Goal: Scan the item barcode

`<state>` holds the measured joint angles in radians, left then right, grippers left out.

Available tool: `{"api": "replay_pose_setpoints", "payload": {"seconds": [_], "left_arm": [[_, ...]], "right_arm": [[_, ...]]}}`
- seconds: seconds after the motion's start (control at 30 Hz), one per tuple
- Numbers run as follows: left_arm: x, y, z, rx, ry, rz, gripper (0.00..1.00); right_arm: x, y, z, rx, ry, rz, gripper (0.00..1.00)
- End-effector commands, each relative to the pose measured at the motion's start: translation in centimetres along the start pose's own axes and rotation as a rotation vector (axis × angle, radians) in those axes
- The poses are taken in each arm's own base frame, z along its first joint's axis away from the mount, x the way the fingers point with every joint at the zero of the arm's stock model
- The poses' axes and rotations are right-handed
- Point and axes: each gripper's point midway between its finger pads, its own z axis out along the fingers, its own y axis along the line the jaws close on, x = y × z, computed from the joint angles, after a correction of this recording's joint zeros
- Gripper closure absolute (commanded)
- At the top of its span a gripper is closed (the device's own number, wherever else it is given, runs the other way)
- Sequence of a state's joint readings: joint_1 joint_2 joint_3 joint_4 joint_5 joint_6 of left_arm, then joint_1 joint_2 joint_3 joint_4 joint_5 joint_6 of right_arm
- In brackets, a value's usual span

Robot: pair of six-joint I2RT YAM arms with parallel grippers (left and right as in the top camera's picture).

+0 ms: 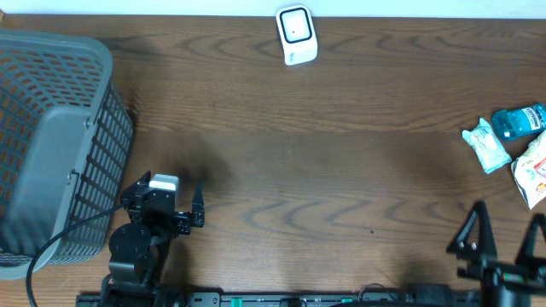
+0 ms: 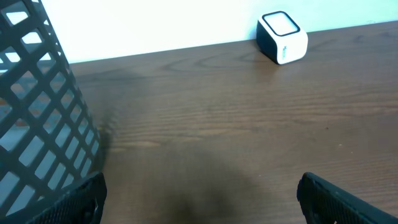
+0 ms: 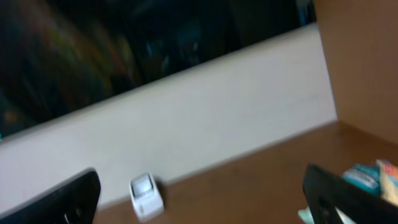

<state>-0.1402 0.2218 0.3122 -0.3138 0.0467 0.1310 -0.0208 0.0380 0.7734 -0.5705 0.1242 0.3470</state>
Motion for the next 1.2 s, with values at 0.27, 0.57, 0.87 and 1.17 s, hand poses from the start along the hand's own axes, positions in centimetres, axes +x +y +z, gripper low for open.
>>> {"api": "replay_pose_setpoints", "payload": {"seconds": [0.27, 0.57, 0.87, 1.17], "left_arm": [[0.0, 0.0, 0.0, -0.002, -0.001, -0.001, 0.02], [0.0, 0.0, 0.0, -0.002, -0.001, -0.001, 0.02], [0.0, 0.0, 0.0, -0.002, -0.001, -0.001, 0.02], [0.0, 0.0, 0.0, -0.002, -0.001, -0.001, 0.02]], "right_arm": [[6.3, -1.9, 3.8, 0.02, 0.028, 0.101, 0.01], [12.3, -4.3, 5.9, 0.073, 0.086, 0.09, 0.01], [17.3, -5.9, 7.3, 0.067, 0.071, 0.092, 0.01], [20.9, -7.4, 7.0, 0.118, 0.17, 0.078, 0.01]]}}
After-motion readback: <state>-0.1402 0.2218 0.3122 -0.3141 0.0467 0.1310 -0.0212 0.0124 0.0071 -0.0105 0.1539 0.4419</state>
